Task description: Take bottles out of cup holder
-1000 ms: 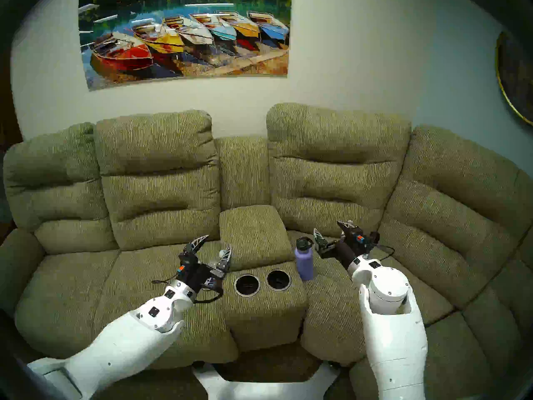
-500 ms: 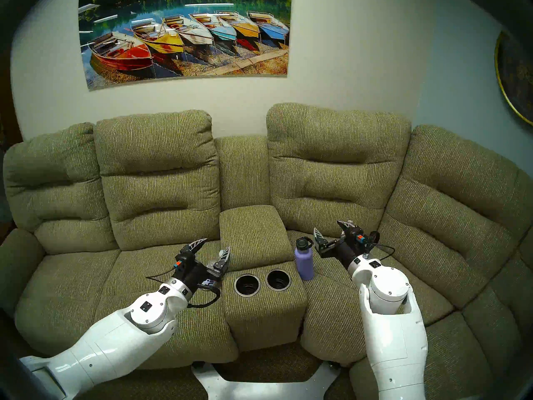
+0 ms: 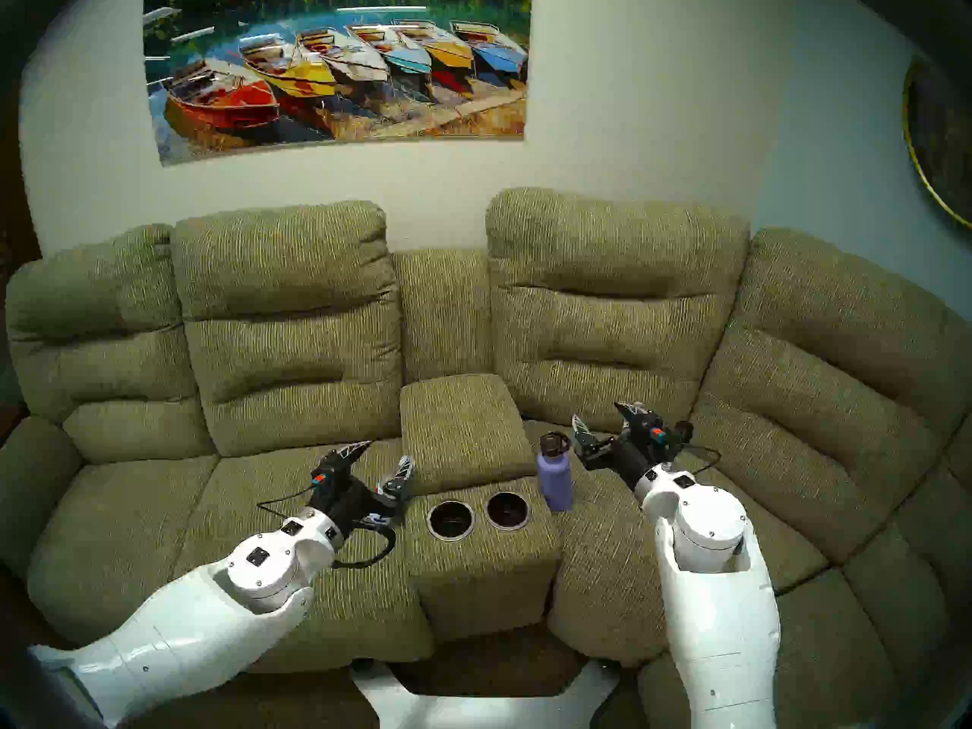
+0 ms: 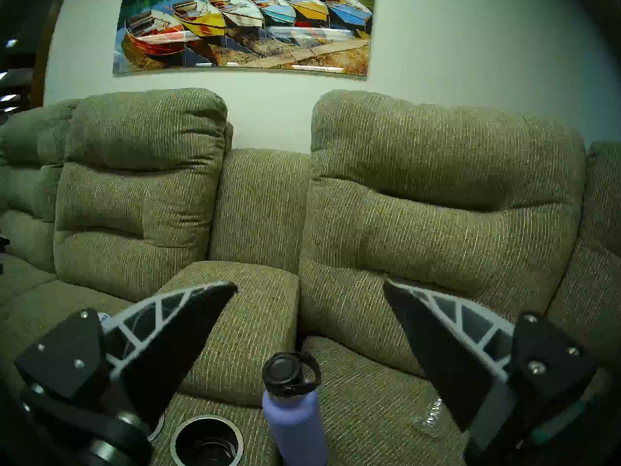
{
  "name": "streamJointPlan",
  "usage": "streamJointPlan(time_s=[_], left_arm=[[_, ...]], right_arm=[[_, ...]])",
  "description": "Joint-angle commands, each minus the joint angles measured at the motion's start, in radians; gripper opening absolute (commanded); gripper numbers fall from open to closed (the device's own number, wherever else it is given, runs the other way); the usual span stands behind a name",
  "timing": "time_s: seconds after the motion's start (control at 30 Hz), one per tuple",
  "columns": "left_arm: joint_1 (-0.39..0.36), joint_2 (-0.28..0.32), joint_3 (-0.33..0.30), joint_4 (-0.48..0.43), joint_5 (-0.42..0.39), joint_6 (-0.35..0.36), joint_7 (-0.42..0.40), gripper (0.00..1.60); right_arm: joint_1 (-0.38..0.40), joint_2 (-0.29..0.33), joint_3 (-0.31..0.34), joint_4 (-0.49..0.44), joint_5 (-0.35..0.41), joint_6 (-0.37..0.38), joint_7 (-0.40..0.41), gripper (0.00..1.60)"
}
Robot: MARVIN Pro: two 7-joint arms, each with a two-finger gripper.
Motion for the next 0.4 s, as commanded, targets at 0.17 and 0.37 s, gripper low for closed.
streamJointPlan(time_s=[0.17, 0.37], left_arm=[[-0.007, 0.008, -0.007, -0.027, 0.002, -0.013, 0.000, 1.60], [-0.009, 0.010, -0.004, -0.027, 0.000, -0.014, 0.001, 1.60]], right_arm=[[0.006, 0.001, 0.001, -0.025, 0.002, -0.004, 0.001, 1.60], [0.006, 0.001, 0.001, -0.025, 0.002, -0.004, 0.002, 1.60]])
